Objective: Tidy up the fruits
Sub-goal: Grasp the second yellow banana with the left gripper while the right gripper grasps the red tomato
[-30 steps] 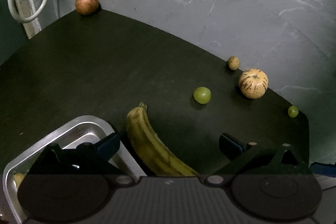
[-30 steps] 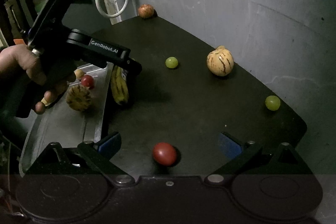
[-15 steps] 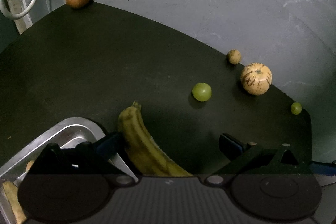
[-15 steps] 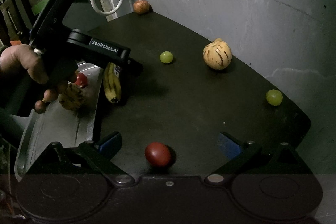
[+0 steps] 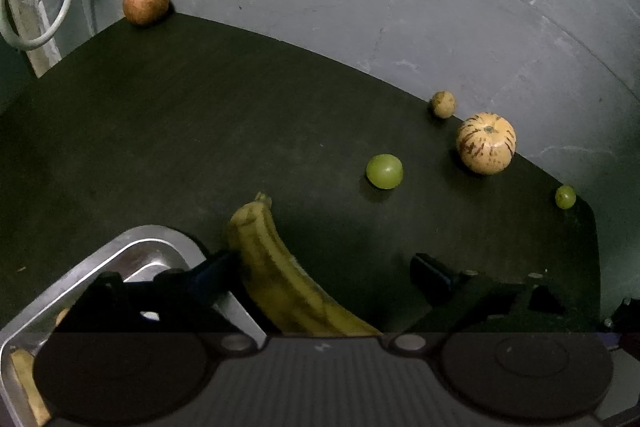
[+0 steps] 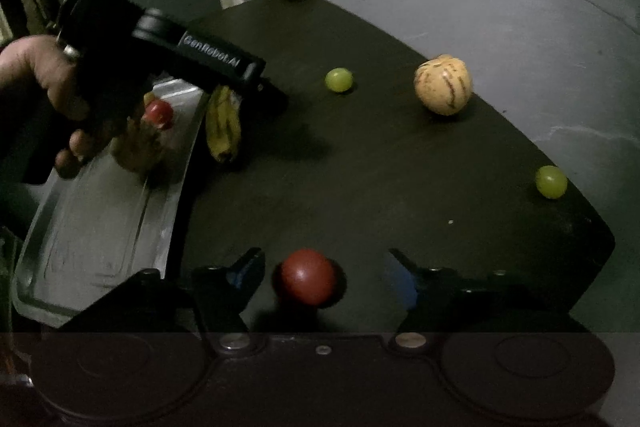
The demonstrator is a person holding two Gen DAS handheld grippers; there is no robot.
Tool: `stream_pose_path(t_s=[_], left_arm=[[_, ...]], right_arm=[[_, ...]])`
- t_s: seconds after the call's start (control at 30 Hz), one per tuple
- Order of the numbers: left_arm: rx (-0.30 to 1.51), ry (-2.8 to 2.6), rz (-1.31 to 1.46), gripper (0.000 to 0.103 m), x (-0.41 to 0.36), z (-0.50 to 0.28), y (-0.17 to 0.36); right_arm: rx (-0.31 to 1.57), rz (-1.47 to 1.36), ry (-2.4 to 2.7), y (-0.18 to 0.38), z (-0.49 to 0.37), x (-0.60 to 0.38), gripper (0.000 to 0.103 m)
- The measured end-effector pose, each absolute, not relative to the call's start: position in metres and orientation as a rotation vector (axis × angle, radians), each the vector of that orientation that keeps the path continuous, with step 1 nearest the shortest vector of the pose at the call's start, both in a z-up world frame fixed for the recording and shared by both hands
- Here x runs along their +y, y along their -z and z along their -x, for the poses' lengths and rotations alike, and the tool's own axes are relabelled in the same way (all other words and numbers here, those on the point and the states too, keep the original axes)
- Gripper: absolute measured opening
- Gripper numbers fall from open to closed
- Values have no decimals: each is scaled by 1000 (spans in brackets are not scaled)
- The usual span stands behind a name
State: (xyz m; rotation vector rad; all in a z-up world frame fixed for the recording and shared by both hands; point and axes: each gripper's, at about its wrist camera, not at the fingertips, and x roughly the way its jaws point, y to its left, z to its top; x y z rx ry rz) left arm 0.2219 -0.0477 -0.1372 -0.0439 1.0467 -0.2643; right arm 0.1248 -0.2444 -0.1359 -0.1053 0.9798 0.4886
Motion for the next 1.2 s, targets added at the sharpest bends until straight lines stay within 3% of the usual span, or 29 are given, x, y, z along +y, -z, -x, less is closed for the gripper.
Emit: stream_pose_path(t_s=[0.4, 0.53, 0.73, 1.03, 1.1, 1.2], left_arm=[[1079, 274, 45, 94, -49, -223, 145], [1072, 278, 33, 85, -50, -220, 143], [1066, 283, 42, 62, -49, -218, 141], [1060, 285, 14, 62, -54, -207, 144], [1056, 268, -2, 48, -53, -206, 144], [1063, 291, 14, 41, -52, -206, 143]], right_arm=[[985, 93, -481, 138, -120, -244, 64], [987, 97, -478, 140, -121, -243, 60], [981, 118, -489, 140, -121, -240, 37], [976, 149, -489, 140, -118, -237, 33], [973, 149, -485, 139, -117, -237, 31], [967, 141, -480, 139, -117, -238, 30]])
